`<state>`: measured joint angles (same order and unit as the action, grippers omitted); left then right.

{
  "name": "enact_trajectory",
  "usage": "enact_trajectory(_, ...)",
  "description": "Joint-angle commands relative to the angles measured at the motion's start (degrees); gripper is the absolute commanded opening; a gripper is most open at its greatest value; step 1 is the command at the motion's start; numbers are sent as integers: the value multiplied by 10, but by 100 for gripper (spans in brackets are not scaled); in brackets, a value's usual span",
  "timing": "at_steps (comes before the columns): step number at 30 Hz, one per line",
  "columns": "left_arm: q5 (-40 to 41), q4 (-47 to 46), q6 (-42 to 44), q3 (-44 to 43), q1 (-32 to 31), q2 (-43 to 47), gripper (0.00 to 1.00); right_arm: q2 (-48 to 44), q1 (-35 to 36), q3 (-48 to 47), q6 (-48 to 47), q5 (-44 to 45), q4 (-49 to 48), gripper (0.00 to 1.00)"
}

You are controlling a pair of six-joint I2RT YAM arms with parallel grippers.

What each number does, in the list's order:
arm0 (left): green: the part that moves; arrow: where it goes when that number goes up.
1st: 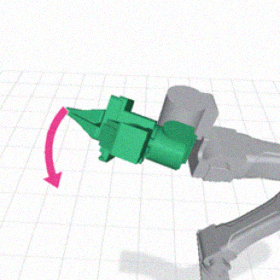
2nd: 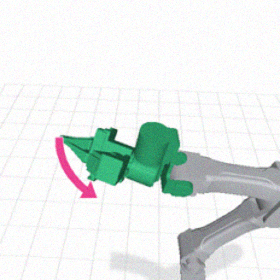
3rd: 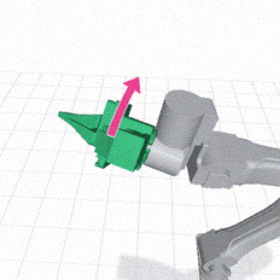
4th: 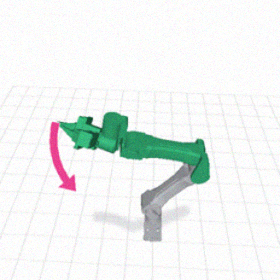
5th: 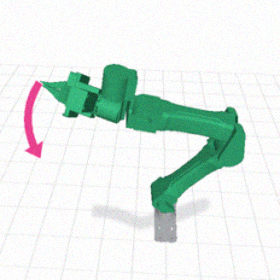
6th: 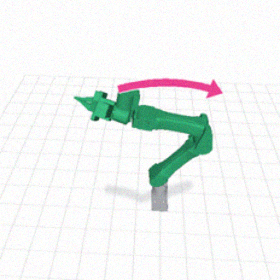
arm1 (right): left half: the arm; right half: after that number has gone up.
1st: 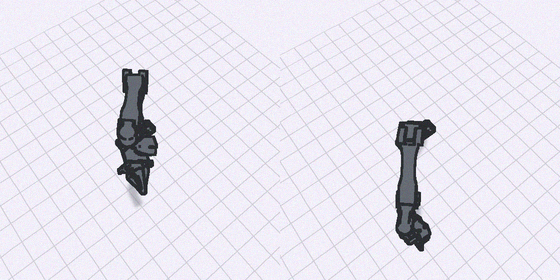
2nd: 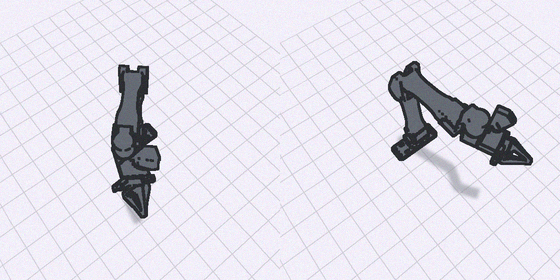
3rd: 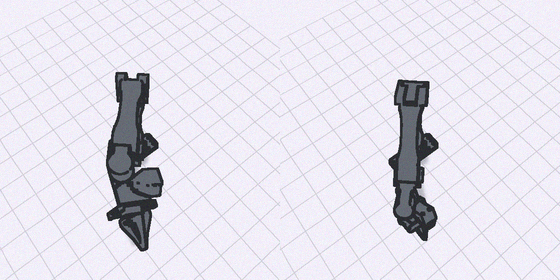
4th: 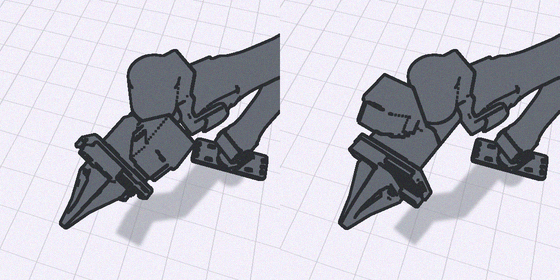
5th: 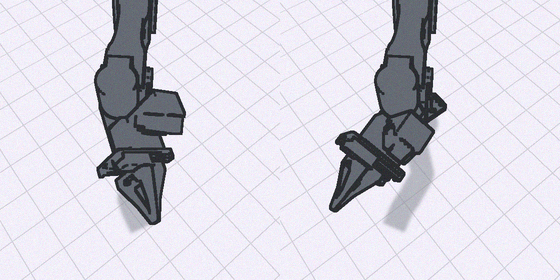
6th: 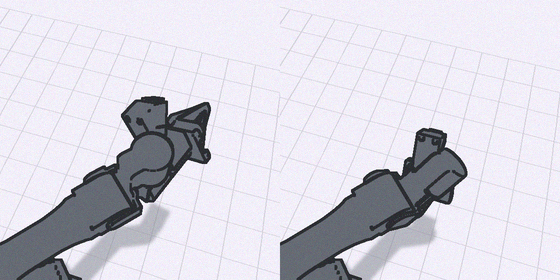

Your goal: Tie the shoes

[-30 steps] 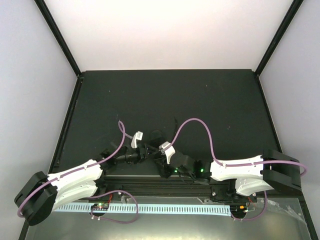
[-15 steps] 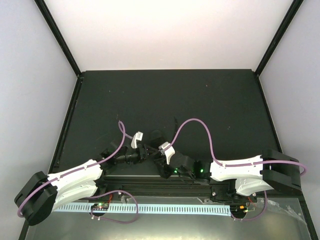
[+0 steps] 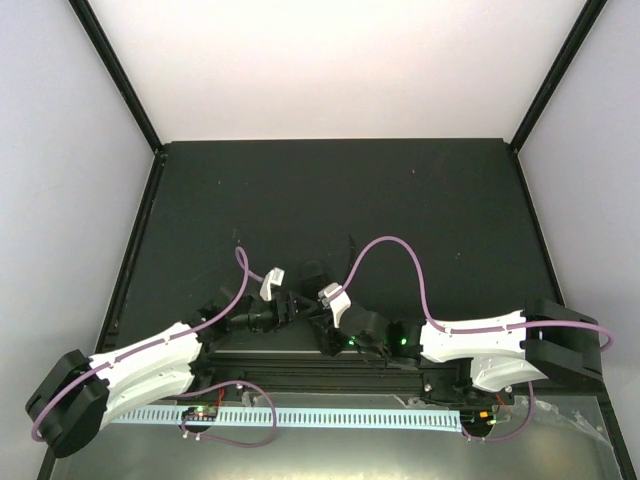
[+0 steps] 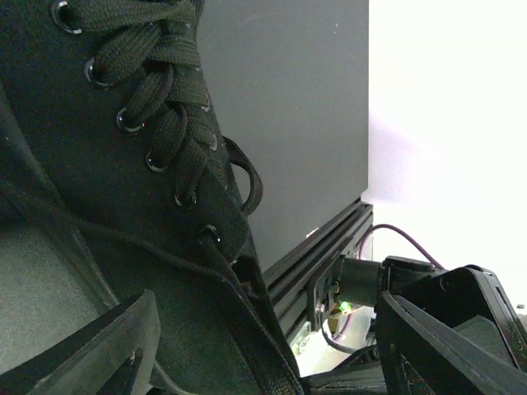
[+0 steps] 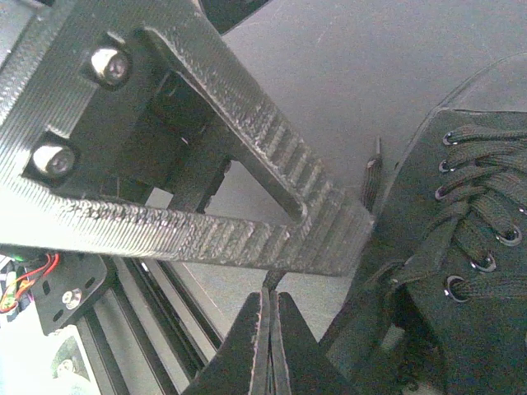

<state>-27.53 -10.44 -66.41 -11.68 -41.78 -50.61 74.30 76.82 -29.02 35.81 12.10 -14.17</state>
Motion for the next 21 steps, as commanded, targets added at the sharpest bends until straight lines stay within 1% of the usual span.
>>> enact_trajectory(1,-26,-28,-22,9,-6,-3,75,-7,5,-9,-16,20,-25,2)
enact_trajectory(5,-46,-52,-36,7,-11,-15,78,-4,5,-10,-20,22,-31,1)
enact_trajectory(11,-45,-84,-56,9,-12,-16,77,3,6,-10,-27,2,-46,2)
enact_trajectory(13,-40,-84,-58,7,-12,-14,74,3,7,-8,-28,-2,-48,2)
enact_trajectory(17,-18,-84,-64,8,-12,-7,62,1,8,-1,-27,-8,-48,2)
enact_trajectory(21,-17,-94,-69,7,-12,-13,52,-2,11,4,-26,-12,-51,2)
